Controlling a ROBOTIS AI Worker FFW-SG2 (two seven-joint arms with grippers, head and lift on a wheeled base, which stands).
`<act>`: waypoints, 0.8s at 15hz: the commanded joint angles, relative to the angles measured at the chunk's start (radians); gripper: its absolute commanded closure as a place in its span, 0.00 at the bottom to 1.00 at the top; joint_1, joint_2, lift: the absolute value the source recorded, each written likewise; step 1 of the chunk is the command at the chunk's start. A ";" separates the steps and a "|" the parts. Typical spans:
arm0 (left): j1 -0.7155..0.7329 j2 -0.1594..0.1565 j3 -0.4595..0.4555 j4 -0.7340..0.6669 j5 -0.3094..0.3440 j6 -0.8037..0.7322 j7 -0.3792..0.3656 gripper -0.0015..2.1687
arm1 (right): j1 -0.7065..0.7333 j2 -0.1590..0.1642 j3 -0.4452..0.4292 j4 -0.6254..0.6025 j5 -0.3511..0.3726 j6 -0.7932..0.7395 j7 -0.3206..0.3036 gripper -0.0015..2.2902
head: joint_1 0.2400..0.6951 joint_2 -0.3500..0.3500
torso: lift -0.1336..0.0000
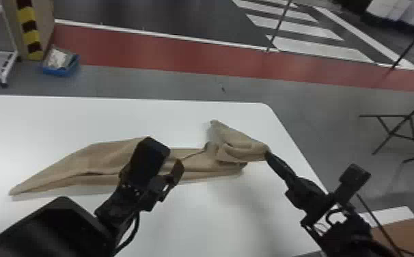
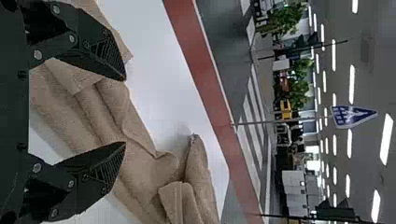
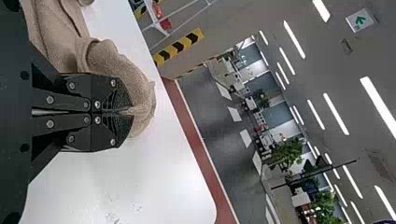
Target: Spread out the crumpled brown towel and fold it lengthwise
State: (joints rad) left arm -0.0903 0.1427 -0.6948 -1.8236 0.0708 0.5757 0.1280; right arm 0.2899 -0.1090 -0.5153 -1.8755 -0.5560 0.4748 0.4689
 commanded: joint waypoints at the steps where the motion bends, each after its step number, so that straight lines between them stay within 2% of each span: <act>1: -0.028 -0.012 -0.017 0.055 -0.002 -0.015 0.001 0.32 | 0.005 -0.004 -0.019 -0.001 -0.018 0.003 0.000 0.72 | 1.00 0.00 | 0.04; 5: -0.036 -0.031 -0.022 0.135 -0.013 -0.018 0.005 0.32 | 0.003 -0.012 -0.023 -0.001 -0.022 0.009 0.000 0.72 | 1.00 0.00 | 0.04; 12: -0.049 -0.025 0.008 0.175 -0.022 -0.009 0.005 0.32 | -0.003 -0.021 -0.028 0.006 -0.025 0.012 0.000 0.72 | 1.00 0.00 | 0.04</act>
State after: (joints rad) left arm -0.1356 0.1171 -0.6917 -1.6581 0.0502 0.5641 0.1332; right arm 0.2881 -0.1288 -0.5412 -1.8703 -0.5802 0.4853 0.4694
